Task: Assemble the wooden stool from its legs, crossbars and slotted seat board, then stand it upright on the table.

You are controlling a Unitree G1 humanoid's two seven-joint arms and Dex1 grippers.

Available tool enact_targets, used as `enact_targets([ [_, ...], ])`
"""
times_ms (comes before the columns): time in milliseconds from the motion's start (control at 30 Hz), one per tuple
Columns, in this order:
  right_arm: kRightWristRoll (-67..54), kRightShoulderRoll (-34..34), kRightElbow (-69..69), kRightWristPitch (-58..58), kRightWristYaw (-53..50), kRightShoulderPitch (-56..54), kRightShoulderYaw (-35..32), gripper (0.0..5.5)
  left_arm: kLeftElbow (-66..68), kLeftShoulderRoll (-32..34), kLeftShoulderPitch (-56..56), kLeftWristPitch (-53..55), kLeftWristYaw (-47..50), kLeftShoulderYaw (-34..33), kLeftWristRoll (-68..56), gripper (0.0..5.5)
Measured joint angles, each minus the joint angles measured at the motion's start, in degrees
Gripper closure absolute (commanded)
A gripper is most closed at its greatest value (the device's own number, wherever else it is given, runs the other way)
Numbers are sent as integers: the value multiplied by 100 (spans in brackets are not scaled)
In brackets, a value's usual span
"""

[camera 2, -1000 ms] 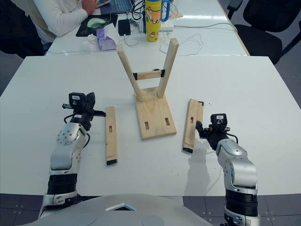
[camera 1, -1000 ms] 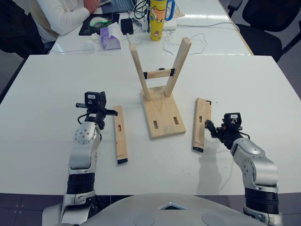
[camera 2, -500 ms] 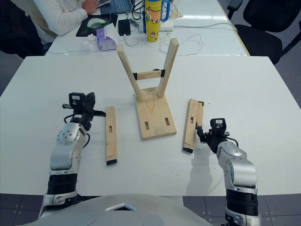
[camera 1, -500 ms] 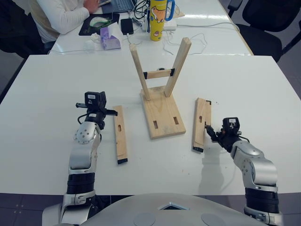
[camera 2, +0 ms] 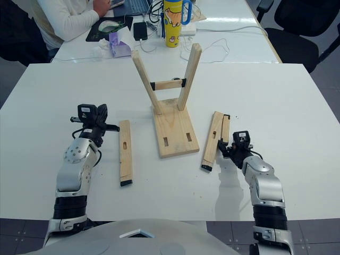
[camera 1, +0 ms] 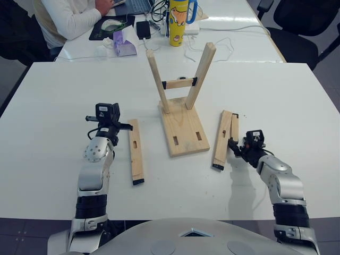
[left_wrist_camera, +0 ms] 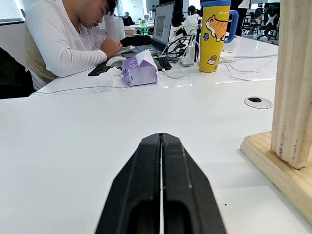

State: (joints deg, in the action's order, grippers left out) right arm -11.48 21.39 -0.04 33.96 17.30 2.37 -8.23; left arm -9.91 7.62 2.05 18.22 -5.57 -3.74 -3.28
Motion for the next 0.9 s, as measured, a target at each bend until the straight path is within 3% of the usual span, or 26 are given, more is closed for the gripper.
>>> enact_targets([
  [133, -30, -107, 451, 87, -176, -415, -57, 228, -2, 0, 11, 10, -7, 5, -1, 550],
  [533, -231, -448, 492, 945, -818, -891, -630, 419, -2, 0, 65, 18, -12, 9, 0, 550],
  [733, -472, -697, 493, 1316, -1280, -1252, -1092, 419, -1, 1, 155, 15, -12, 2, -1, 550],
  [900, -299, -484, 49, 23, -772, -1618, -722, 419, -129, -60, 238, 110, -188, -65, -381, 529],
])
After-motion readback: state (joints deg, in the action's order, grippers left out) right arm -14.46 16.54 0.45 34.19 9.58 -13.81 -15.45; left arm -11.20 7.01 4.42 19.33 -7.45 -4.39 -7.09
